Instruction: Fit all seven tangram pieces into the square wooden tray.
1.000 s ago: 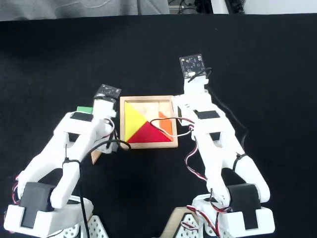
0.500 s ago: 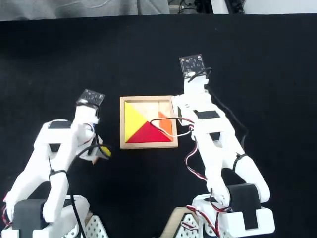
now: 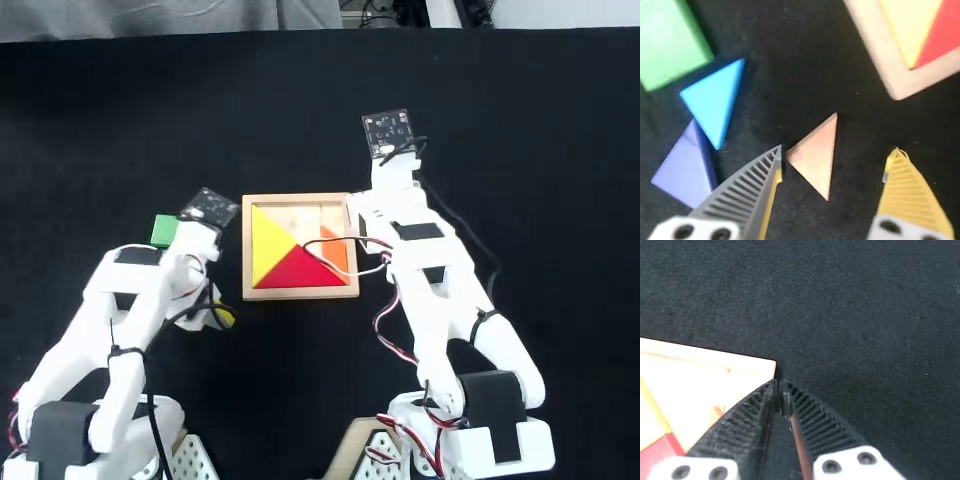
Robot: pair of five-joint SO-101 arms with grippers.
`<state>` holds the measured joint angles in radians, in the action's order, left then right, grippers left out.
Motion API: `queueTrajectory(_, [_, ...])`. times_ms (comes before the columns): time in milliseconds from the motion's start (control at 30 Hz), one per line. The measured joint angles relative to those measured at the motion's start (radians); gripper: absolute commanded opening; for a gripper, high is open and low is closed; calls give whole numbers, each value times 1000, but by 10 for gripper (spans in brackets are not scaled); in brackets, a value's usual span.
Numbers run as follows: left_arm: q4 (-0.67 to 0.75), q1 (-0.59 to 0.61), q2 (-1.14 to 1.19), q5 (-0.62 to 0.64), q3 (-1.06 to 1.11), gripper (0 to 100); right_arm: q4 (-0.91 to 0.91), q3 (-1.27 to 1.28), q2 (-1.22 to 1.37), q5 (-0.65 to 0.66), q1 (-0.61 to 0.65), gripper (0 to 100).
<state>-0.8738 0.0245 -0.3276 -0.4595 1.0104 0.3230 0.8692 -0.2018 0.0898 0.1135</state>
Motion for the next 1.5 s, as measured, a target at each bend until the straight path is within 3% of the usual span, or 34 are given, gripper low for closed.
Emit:
queueTrajectory(500, [0, -11, 14, -5, 0, 319, 0, 0, 0, 0, 0, 15])
queueTrajectory(667, [-40, -12, 118, -17, -55, 246, 0, 0, 0, 0, 0, 15])
queueTrajectory(1133, [-60, -17, 166, -8, -100, 236, 0, 0, 0, 0, 0, 15])
queueTrajectory(1333, [-60, -18, 166, -3, -100, 108, 0, 0, 0, 0, 0, 15])
queueTrajectory(1500, [-61, -20, 164, -2, -101, 137, 0, 0, 0, 0, 0, 15])
